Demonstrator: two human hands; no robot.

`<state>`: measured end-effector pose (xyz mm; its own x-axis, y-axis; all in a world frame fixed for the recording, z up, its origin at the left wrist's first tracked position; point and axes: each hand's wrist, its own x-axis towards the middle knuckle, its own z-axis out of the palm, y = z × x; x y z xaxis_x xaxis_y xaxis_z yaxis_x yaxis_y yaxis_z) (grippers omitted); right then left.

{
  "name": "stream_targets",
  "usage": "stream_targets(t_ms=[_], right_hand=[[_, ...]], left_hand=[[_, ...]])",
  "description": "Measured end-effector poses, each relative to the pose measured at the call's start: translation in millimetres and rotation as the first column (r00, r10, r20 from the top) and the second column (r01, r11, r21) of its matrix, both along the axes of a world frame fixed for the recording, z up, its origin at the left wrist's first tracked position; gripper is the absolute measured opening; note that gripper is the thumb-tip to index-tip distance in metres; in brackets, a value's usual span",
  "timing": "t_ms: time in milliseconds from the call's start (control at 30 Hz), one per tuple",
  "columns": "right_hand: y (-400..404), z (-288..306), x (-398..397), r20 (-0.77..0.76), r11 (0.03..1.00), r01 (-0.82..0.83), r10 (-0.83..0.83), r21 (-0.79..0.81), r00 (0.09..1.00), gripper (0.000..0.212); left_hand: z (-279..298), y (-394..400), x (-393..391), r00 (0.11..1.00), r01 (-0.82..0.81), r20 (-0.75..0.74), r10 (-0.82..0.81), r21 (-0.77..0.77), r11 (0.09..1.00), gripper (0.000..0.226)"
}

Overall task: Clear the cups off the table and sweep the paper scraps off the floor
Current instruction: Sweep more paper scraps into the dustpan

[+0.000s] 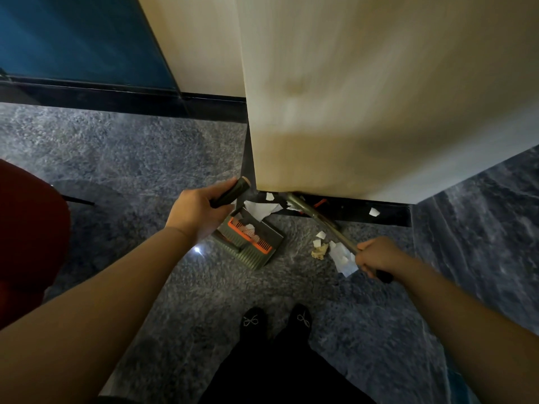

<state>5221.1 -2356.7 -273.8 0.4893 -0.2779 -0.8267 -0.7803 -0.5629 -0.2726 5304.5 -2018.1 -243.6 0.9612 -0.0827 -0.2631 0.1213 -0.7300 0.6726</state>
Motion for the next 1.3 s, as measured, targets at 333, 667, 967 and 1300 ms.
stream_targets(t_ms=[333,667,967,1300], right_hand=[[8,6,-35,-0.077,0.989,-0.121,0.128,0.090,0.989,0.034],[-8,17,-50,0.036,0.992,0.050,-0.055,0.113,0.998,0.057],[-32,2,-20,0.064,0.996,-0.061,0.065,-0.063,0.996,0.015],[-37,-8,-27,-0.028,0.996,-0.089,0.088,-0.018,0.996,0.013]], left_hand=[[-2,5,-8,0.999,-0.033,-0.027,0.031,-0.042,0.999,0.052],[4,9,-14,0.998,-0.058,-0.030,0.057,-0.035,0.998,0.052],[5,-12,-11,0.999,-0.030,-0.037,0.029,-0.030,0.999,0.052],[6,-35,-5,0.999,-0.006,-0.037,0.005,-0.020,1.000,0.050]])
